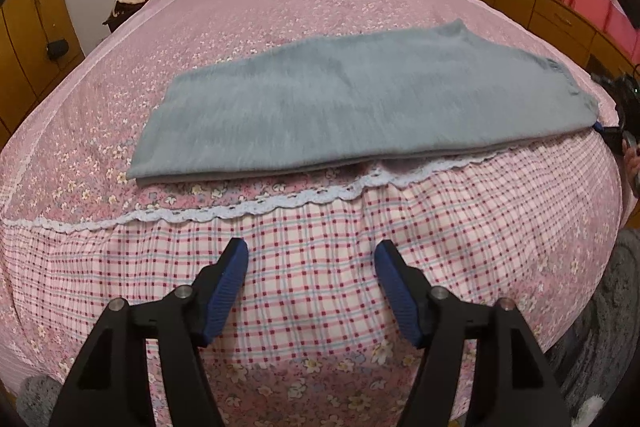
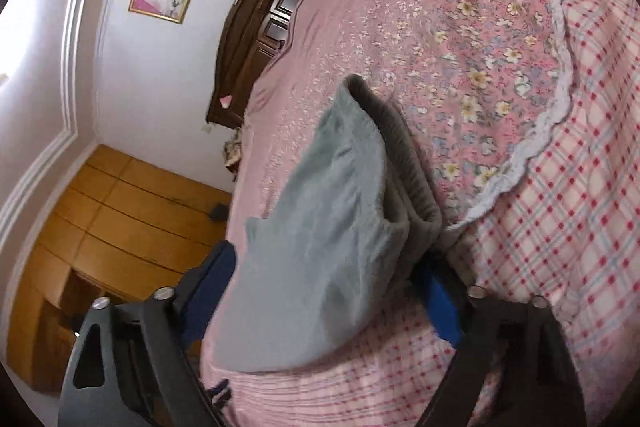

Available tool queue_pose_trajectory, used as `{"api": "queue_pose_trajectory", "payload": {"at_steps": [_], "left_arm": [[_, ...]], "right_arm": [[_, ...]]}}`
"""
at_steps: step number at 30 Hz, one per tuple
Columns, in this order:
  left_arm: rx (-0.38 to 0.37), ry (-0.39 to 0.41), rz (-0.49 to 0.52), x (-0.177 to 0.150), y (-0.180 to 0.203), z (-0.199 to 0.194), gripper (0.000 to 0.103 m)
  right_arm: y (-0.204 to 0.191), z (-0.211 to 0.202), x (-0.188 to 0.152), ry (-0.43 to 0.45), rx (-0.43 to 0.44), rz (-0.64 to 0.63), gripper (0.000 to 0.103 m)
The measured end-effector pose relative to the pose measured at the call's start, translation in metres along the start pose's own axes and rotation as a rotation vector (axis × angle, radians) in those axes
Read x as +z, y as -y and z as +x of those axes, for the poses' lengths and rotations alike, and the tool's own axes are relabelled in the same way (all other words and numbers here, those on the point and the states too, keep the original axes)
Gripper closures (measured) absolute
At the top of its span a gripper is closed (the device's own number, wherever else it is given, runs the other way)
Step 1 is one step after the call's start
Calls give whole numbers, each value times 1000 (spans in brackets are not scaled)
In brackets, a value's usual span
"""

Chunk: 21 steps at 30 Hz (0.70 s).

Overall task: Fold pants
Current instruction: 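Grasp the waistband end of the sweatpants with the right gripper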

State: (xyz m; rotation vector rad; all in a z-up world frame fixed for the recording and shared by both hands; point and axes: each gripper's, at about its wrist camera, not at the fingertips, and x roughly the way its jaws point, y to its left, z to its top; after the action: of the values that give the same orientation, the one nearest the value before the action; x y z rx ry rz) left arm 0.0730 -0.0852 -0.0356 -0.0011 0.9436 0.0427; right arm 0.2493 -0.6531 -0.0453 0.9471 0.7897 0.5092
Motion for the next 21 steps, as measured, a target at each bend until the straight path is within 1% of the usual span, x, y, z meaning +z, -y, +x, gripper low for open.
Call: {"api": "queue_pose_trajectory", "payload": {"at_steps": [1, 2, 3, 4, 5, 8, 11, 12, 15, 16, 18, 21], "left_arm": [[3, -4, 0, -1, 2, 0, 33], [9, -7, 6, -1, 4, -1, 33], [13, -8, 11, 1, 4, 0, 33], [17, -8, 17, 3, 5, 0, 33], [19, -8, 22, 2, 6, 0, 33], [16, -8, 16, 1, 6, 0, 33], [14, -6, 12, 4, 5, 0, 33], [13, -5, 15, 4, 5, 0, 33], [8, -2, 16, 4, 2, 0, 33], [6, -1, 15, 3, 0, 1, 33], [-1, 1, 14, 2, -4, -1, 32], [-13, 5, 9, -2, -12, -2, 32]], "right_arm": [[3, 2, 0, 5, -13, 11, 35], [5, 1, -1, 9, -22, 26, 51], [8, -1, -1, 15, -37, 45, 60], [10, -3, -1, 20, -48, 59, 74], [16, -6, -1, 22, -50, 58, 77], [1, -10, 1, 32, -73, 20, 79], [-27, -6, 8, 8, -168, -58, 84], [-40, -3, 11, -4, -213, -96, 85], [-62, 5, 16, -23, -263, -162, 88], [-73, 9, 17, -34, -301, -194, 89], [-87, 17, 20, -48, -344, -240, 90], [-104, 26, 22, -62, -371, -310, 92]]}}
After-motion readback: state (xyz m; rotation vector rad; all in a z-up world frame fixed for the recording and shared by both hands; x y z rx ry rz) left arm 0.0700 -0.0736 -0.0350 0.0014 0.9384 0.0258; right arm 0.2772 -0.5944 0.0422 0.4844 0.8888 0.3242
